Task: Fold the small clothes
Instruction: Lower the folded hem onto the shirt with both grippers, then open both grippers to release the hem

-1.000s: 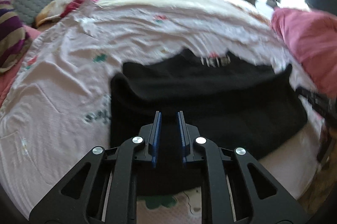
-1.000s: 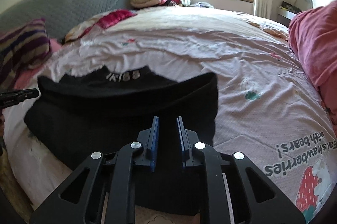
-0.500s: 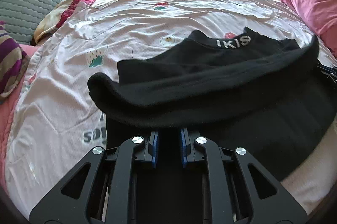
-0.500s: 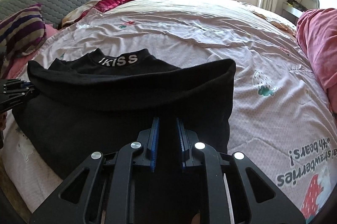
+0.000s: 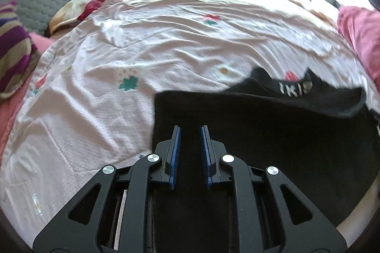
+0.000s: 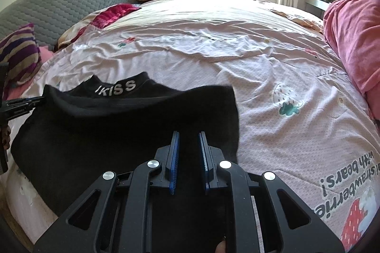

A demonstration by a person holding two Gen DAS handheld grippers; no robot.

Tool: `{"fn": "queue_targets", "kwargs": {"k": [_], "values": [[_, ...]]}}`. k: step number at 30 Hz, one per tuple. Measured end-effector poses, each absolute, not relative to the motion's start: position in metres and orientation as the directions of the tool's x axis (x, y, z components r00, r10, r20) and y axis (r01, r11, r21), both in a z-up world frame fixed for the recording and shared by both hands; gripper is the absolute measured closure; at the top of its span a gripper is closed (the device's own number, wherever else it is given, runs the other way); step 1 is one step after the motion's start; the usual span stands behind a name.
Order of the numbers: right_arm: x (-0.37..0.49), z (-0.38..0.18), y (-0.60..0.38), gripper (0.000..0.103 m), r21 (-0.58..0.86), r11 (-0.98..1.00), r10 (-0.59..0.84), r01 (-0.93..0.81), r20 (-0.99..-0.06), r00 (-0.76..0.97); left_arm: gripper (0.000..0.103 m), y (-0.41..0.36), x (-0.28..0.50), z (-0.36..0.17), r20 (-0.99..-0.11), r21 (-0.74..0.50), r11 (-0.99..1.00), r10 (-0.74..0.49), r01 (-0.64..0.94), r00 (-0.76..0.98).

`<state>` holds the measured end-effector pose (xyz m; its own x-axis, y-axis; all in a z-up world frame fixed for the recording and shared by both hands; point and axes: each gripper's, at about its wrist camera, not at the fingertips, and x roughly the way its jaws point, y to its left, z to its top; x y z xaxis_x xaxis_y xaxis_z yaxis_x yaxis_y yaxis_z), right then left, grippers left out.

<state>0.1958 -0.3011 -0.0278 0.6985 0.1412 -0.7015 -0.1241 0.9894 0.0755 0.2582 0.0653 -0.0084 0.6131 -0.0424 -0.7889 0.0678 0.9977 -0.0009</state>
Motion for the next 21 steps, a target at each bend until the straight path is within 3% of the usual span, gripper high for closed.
{"fn": "queue_targets", "kwargs": {"k": [3, 6, 9, 12, 17, 19, 21], "values": [[0.199, -0.025, -0.31, 0.086, 0.074, 0.993, 0.115, -0.089, -0.701, 0.704, 0.084, 0.079, 0.261, -0.007, -0.793, -0.04, 0.999, -0.051, 0.031, 0.607], [0.206, -0.028, -0.32, 0.067, 0.1, 0.992, 0.121, -0.071, -0.715, 0.689, 0.076, 0.088, 0.265, -0.012, -0.809, -0.071, 0.997, -0.066, 0.015, 0.584], [0.212, -0.034, -0.323, 0.066, 0.103, 0.993, 0.119, -0.063, -0.736, 0.667, 0.061, 0.093, 0.268, -0.02, -0.825, -0.101, 0.995, -0.085, 0.002, 0.559], [0.217, -0.04, -0.325, 0.063, 0.125, 0.99, 0.133, -0.058, -0.748, 0.65, 0.056, 0.094, 0.27, -0.026, -0.832, -0.119, 0.993, -0.101, 0.002, 0.546], [0.221, -0.047, -0.329, 0.063, 0.184, 0.982, 0.171, -0.047, -0.753, 0.636, 0.057, 0.091, 0.27, -0.028, -0.831, -0.127, 0.992, -0.116, 0.019, 0.545], [0.221, -0.049, -0.332, 0.063, 0.211, 0.977, 0.19, -0.043, -0.75, 0.634, 0.077, 0.091, 0.27, -0.029, -0.828, -0.147, 0.989, -0.139, 0.029, 0.543], [0.221, -0.05, -0.333, 0.068, 0.224, 0.973, 0.205, -0.051, -0.747, 0.632, 0.086, 0.088, 0.268, -0.027, -0.824, -0.142, 0.989, -0.135, 0.031, 0.551]]}}
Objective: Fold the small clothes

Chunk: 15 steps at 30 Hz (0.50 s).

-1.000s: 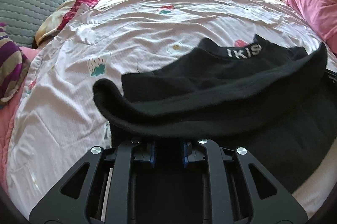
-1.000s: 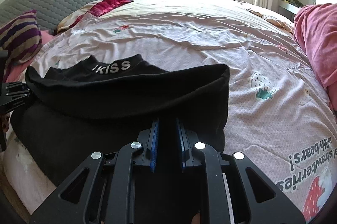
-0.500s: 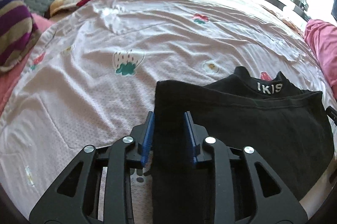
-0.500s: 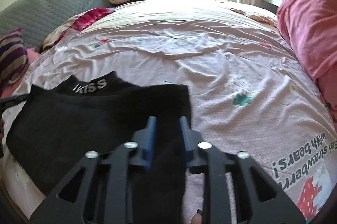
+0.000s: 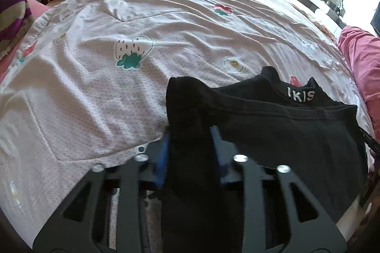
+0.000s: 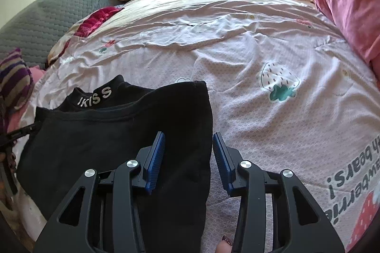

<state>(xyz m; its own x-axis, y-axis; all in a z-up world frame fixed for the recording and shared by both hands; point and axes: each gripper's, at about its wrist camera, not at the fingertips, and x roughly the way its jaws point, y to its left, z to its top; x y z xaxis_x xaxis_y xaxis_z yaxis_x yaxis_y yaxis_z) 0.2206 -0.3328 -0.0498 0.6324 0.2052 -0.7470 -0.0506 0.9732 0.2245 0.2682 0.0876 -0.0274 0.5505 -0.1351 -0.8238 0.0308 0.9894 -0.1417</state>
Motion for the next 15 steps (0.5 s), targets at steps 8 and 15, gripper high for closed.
{"fn": "queue_targets", "kwargs": {"k": [8, 15], "values": [[0.203, -0.03, -0.325, 0.096, 0.18, 0.978, 0.205, -0.107, -0.714, 0.67, 0.1, 0.073, 0.249, 0.015, -0.727, -0.02, 0.998, -0.056, 0.06, 0.685], [0.209, -0.014, -0.337, 0.097, 0.21, 0.976, 0.186, -0.061, -0.651, 0.736, 0.1, 0.077, 0.265, 0.02, -0.715, -0.033, 0.999, -0.053, 0.042, 0.697]]}}
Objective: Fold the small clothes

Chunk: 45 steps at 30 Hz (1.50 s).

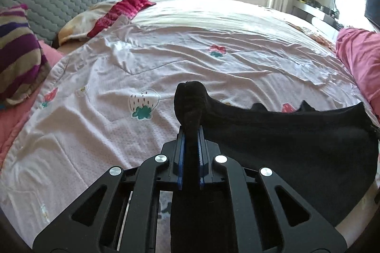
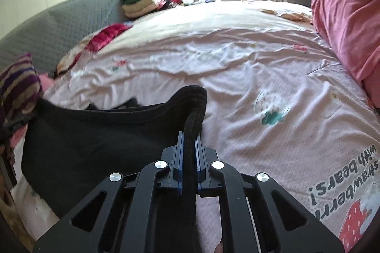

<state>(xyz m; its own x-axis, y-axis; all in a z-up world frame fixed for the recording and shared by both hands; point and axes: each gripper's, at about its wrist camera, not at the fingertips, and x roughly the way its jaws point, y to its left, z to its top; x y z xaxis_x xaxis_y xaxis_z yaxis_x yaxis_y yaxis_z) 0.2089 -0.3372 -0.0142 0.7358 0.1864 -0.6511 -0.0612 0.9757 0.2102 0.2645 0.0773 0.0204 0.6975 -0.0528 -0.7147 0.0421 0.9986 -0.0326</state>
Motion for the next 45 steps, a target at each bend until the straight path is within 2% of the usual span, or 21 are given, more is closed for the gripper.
{"fn": "queue_targets", "kwargs": {"k": [3, 8, 18, 22, 26, 32, 35, 37, 38, 43, 45], "values": [[0.22, -0.02, -0.338, 0.097, 0.218, 0.975, 0.18, -0.042, -0.668, 0.722, 0.1, 0.08, 0.272, 0.007, -0.742, -0.053, 0.998, -0.053, 0.021, 0.668], [0.229, -0.039, -0.334, 0.097, 0.164, 0.986, 0.114, 0.01, -0.726, 0.678, 0.099, 0.076, 0.279, -0.015, -0.778, -0.014, 1.0, -0.024, 0.02, 0.628], [0.229, -0.058, -0.336, 0.094, 0.135, 0.99, 0.076, 0.047, -0.775, 0.628, 0.096, 0.077, 0.28, -0.023, -0.8, 0.0, 1.0, -0.012, 0.021, 0.6], [0.226, -0.062, -0.342, 0.082, 0.136, 0.988, 0.06, 0.076, -0.783, 0.619, 0.092, 0.078, 0.279, -0.025, -0.8, 0.008, 1.0, -0.002, 0.014, 0.6], [0.221, -0.061, -0.346, 0.075, 0.137, 0.986, 0.052, 0.09, -0.781, 0.622, 0.087, 0.078, 0.278, -0.027, -0.803, 0.025, 1.0, 0.013, 0.011, 0.596], [0.214, -0.059, -0.343, 0.069, 0.1, 0.991, 0.02, 0.094, -0.783, 0.622, 0.08, 0.079, 0.274, -0.029, -0.805, 0.04, 0.999, 0.025, 0.012, 0.593], [0.208, -0.056, -0.344, 0.058, 0.089, 0.99, 0.002, 0.108, -0.778, 0.629, 0.07, 0.082, 0.272, -0.029, -0.808, 0.046, 0.999, 0.033, 0.007, 0.589], [0.203, -0.05, -0.345, 0.055, 0.098, 0.989, 0.006, 0.108, -0.768, 0.64, 0.062, 0.087, 0.269, -0.028, -0.813, 0.033, 0.999, 0.026, 0.002, 0.582], [0.2, -0.047, -0.345, 0.046, 0.102, 0.989, 0.008, 0.108, -0.763, 0.646, 0.06, 0.091, 0.268, -0.026, -0.816, 0.024, 1.0, 0.02, -0.001, 0.578], [0.178, -0.027, -0.329, 0.027, 0.117, 0.992, 0.047, 0.053, -0.714, 0.698, 0.042, 0.104, 0.262, -0.023, -0.824, -0.009, 1.0, 0.005, -0.021, 0.566], [0.169, -0.02, -0.315, 0.022, 0.105, 0.994, 0.069, 0.006, -0.697, 0.714, 0.038, 0.11, 0.259, -0.02, -0.825, -0.018, 0.999, 0.004, -0.033, 0.564]]}}
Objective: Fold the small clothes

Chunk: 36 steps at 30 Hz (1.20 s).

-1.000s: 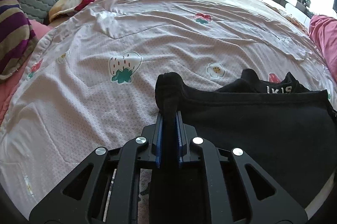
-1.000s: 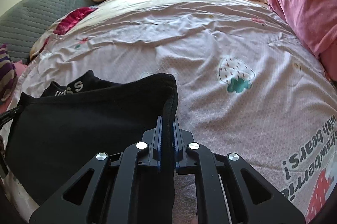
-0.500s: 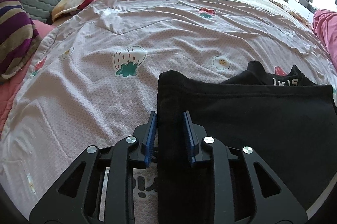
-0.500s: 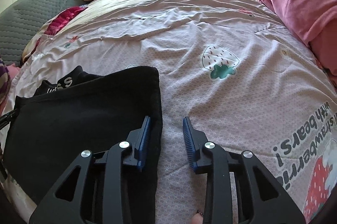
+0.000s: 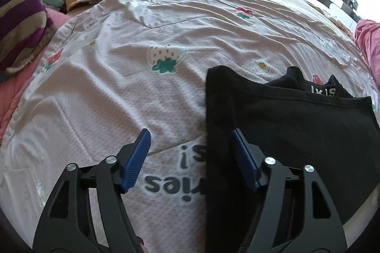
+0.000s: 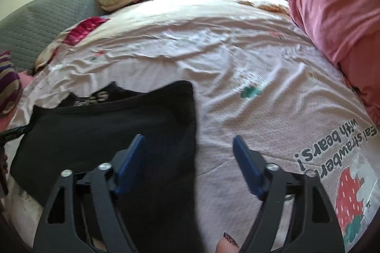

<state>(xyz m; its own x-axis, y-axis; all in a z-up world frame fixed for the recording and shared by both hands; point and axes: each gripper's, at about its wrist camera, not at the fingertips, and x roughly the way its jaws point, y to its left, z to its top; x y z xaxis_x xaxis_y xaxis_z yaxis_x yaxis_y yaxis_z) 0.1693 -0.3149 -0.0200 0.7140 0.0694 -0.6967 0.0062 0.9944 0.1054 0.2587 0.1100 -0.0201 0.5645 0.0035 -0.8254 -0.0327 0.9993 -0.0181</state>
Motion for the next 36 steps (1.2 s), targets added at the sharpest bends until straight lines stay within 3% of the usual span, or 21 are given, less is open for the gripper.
{"fn": "queue_targets", "kwargs": {"k": [2, 9, 22, 36], "values": [[0.163, -0.015, -0.299, 0.015, 0.084, 0.996, 0.081, -0.032, -0.684, 0.725, 0.031, 0.117, 0.256, -0.016, -0.823, -0.025, 0.999, 0.005, -0.045, 0.568], [0.146, -0.01, -0.222, 0.011, 0.075, 0.973, 0.212, -0.219, -0.666, 0.715, 0.01, 0.136, 0.25, 0.003, -0.807, -0.068, 0.995, -0.008, -0.079, 0.59], [0.115, -0.022, -0.081, 0.009, -0.083, 0.85, 0.338, -0.52, -0.673, 0.658, 0.01, 0.151, 0.248, 0.016, -0.828, -0.117, 0.991, -0.06, -0.068, 0.557], [0.109, -0.049, 0.014, 0.009, -0.31, 0.72, 0.286, -0.621, -0.684, 0.671, 0.01, 0.151, 0.251, 0.018, -0.836, -0.124, 0.99, -0.07, -0.063, 0.544]]}}
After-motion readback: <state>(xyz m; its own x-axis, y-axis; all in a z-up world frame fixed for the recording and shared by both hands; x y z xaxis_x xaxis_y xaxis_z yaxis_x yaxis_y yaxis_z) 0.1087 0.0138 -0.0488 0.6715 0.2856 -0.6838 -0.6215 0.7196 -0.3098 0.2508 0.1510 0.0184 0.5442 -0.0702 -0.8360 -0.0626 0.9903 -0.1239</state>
